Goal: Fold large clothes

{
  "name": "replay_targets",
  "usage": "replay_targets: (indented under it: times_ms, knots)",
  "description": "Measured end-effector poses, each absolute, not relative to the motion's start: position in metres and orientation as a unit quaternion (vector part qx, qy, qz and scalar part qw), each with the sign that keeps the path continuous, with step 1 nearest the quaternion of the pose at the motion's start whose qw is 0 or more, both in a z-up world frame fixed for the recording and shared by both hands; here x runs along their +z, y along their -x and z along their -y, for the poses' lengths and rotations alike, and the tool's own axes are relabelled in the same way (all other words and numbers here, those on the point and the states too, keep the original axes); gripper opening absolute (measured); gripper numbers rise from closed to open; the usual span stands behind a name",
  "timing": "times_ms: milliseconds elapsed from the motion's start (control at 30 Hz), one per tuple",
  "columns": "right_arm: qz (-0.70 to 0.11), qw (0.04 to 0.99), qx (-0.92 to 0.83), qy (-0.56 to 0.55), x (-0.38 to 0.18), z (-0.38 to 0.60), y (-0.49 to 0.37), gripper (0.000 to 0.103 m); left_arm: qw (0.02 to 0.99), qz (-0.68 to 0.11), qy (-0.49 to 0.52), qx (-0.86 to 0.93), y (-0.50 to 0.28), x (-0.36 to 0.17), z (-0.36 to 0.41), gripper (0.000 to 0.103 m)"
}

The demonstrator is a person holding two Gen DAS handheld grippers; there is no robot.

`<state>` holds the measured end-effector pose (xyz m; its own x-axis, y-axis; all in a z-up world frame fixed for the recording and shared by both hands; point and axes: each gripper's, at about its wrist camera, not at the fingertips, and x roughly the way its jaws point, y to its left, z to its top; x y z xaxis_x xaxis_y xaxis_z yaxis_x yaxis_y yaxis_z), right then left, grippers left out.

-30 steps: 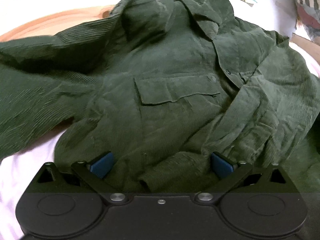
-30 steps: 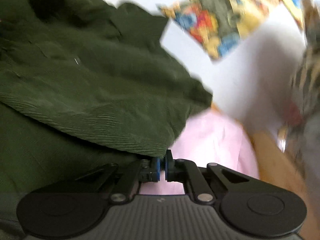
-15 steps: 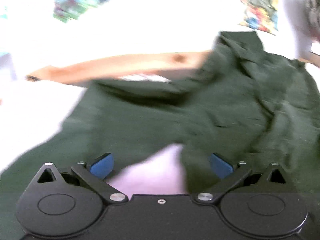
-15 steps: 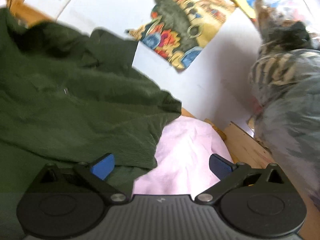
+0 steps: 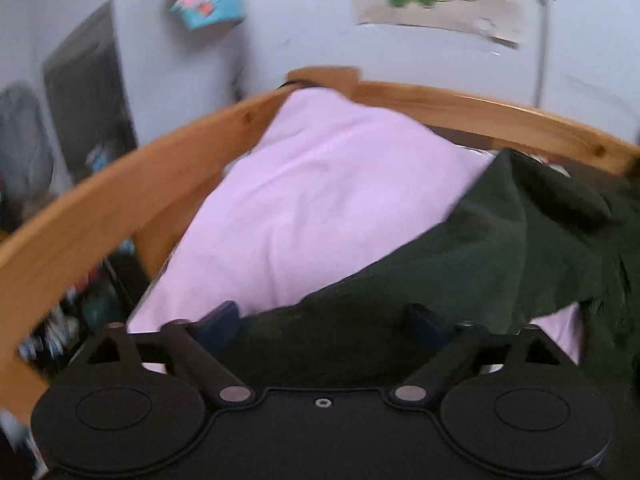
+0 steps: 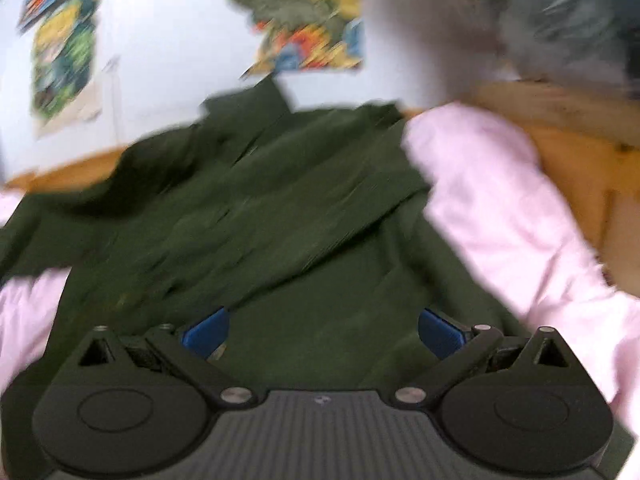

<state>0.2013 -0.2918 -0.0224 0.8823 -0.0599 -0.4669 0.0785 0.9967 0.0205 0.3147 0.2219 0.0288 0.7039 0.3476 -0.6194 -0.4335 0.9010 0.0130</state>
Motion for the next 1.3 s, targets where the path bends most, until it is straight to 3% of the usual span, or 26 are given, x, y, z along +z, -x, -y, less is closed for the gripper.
replay_targets:
  times_ms: [33,67,100,133,167,200,433,633,767,933,1100,1200,1300]
  knots:
    - [-0.238,0.970,-0.040,-0.012,-0.023,0.291,-0.200,0.103,0.920,-0.324,0.078,0.204,-0.314,0.031,-0.223,0.081]
    - [-0.238,0.971,-0.037,-0.010,-0.024,0.289,-0.200,0.103,0.921,-0.327,0.078,0.196,-0.314,0.034,-0.221,0.063]
    - [-0.236,0.971,-0.031,-0.013,-0.022,0.289,-0.201,0.103,0.920,-0.334,0.066,0.194,-0.315,0.037,-0.215,0.036]
    - [-0.232,0.972,-0.028,-0.020,-0.020,0.289,-0.201,0.103,0.918,-0.346,0.046,0.187,-0.318,0.040,-0.208,0.016]
    - [-0.226,0.973,-0.025,-0.027,-0.017,0.290,-0.201,0.103,0.916,-0.355,0.033,0.184,-0.315,0.043,-0.204,0.001]
    - [-0.222,0.974,-0.022,-0.032,-0.016,0.290,-0.200,0.103,0.915,-0.353,0.018,0.192,-0.310,0.047,-0.196,0.000]
    - [-0.210,0.976,-0.004,-0.054,-0.013,0.294,-0.193,0.103,0.941,-0.306,0.053,0.136,-0.277,0.109,-0.129,0.000]
    - [-0.217,0.972,0.014,-0.084,-0.011,0.307,-0.190,0.103,0.950,-0.295,0.082,-0.053,-0.260,0.160,-0.025,0.000]
    - [-0.222,0.971,-0.008,-0.094,-0.013,0.317,-0.190,0.103,0.933,-0.311,0.061,-0.170,-0.283,0.162,0.056,0.000]
    - [-0.226,0.967,0.002,-0.121,-0.022,0.332,-0.187,0.103,0.896,-0.341,0.010,-0.283,-0.314,0.129,0.146,0.001]
    - [-0.241,0.961,0.020,-0.133,-0.033,0.336,-0.193,0.103,0.876,-0.372,0.006,-0.306,-0.328,0.101,0.154,0.043]
    - [-0.244,0.959,0.038,-0.139,-0.039,0.332,-0.195,0.103,0.899,-0.356,-0.021,-0.256,-0.339,0.104,0.131,0.056]
    - [-0.247,0.957,0.062,-0.136,-0.049,0.325,-0.200,0.103,0.916,-0.352,-0.070,-0.181,-0.368,0.113,0.106,0.061]
